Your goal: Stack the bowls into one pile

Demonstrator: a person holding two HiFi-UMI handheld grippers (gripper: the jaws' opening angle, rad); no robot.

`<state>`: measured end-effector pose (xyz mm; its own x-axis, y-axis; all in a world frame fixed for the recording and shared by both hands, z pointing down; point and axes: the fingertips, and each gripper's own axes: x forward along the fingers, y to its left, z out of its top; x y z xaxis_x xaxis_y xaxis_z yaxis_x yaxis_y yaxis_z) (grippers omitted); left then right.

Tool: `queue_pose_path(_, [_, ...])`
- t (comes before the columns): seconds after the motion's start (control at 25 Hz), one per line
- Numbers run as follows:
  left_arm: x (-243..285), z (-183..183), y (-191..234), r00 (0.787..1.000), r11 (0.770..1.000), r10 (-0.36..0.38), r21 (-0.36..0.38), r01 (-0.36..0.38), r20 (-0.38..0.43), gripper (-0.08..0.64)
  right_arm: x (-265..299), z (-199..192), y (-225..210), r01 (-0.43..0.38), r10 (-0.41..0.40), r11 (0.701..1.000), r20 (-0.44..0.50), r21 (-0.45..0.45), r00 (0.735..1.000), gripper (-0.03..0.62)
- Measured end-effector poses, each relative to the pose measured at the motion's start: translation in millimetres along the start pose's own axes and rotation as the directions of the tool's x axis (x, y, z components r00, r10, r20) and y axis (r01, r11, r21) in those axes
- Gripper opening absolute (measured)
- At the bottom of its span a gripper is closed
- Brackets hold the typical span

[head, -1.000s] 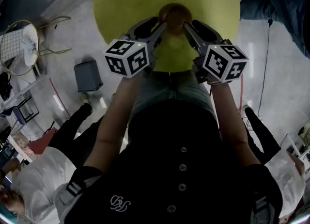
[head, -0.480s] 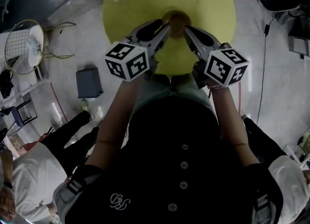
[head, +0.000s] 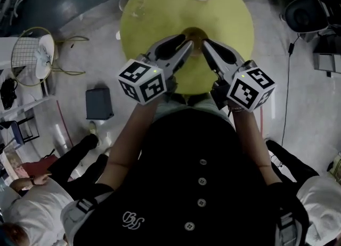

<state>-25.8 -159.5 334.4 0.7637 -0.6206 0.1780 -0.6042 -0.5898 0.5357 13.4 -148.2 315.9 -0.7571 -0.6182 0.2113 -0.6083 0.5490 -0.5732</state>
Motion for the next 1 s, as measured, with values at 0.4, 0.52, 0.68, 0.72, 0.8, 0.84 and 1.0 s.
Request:
queue_pose_path(0.4, [-3.5,7.2,-11.0,0.998,0.999,-0.037,0.029,0.036,0.042,0.061,-3.8,4.3,2.4,0.023,-0.023,0.999,0.012,-0.045,1.0,0.003])
queue_pose_path(0.52, [-3.8,1.6,-15.8,0.998,0.998,-0.056,0.029,0.055,0.032,0.05,-7.8,3.8,2.6,0.027,-0.026,0.999,0.018,-0.047,0.999,0.003])
queue_pose_path(0.68, [-2.4,-5.3,-23.8,0.997,0.996,-0.08,0.045,0.079,0.016,0.046,-11.2,-0.2,2.3,0.03,-0.03,0.998,0.014,-0.062,0.999,0.003])
queue_pose_path(0.72, [-2.2,-5.1,-24.7,0.996,0.996,-0.083,0.046,0.083,0.014,0.044,-11.5,-0.6,2.1,0.033,-0.032,0.997,0.013,-0.065,0.999,0.003])
queue_pose_path(0.8, [-2.1,-3.8,-25.9,0.996,0.995,-0.086,0.05,0.085,0.012,0.044,-12.6,-0.6,1.6,0.038,-0.037,0.997,0.013,-0.065,0.999,0.003])
queue_pose_path(0.84, [-2.5,-3.3,-25.9,0.996,0.995,-0.085,0.052,0.084,0.01,0.044,-13.3,-0.7,1.4,0.04,-0.04,0.997,0.013,-0.065,0.999,0.003])
queue_pose_path(1.0, [-2.2,-4.7,-24.1,0.997,0.996,-0.073,0.05,0.072,0.01,0.044,-15.7,-3.1,-0.7,0.049,-0.048,0.996,0.004,-0.08,0.999,0.003])
